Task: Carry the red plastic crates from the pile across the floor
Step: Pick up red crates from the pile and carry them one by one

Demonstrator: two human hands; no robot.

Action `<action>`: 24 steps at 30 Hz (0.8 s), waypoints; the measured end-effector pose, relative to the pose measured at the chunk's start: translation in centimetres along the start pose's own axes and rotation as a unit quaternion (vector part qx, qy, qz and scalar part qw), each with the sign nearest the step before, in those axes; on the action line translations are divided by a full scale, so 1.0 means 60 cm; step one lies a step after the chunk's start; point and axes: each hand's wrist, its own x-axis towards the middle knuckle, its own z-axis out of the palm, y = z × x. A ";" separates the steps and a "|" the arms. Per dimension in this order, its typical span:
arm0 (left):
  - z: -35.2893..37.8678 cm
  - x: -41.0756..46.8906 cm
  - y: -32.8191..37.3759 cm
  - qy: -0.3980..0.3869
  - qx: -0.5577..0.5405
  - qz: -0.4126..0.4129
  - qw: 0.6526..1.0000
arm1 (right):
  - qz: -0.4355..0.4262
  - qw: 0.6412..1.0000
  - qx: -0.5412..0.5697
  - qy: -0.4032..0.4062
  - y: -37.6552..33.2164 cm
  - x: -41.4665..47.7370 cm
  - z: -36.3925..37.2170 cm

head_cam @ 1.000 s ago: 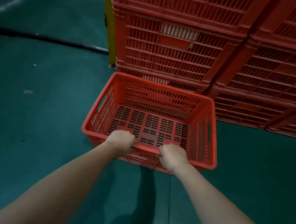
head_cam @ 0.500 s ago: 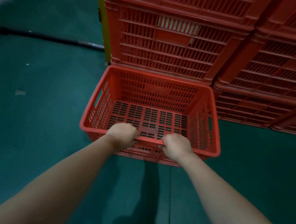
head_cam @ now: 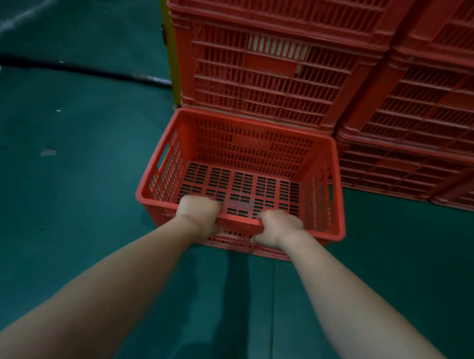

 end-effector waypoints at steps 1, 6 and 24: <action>-0.009 -0.013 0.000 0.005 -0.008 0.004 1.000 | -0.005 1.000 0.013 -0.007 0.003 -0.016 -0.009; -0.130 -0.115 0.006 -0.002 -0.080 -0.002 0.997 | -0.015 0.997 0.082 0.005 0.010 -0.160 -0.104; -0.849 -0.533 0.108 -0.015 -0.119 0.158 0.980 | 0.141 0.922 0.325 0.157 -0.008 -0.875 -0.605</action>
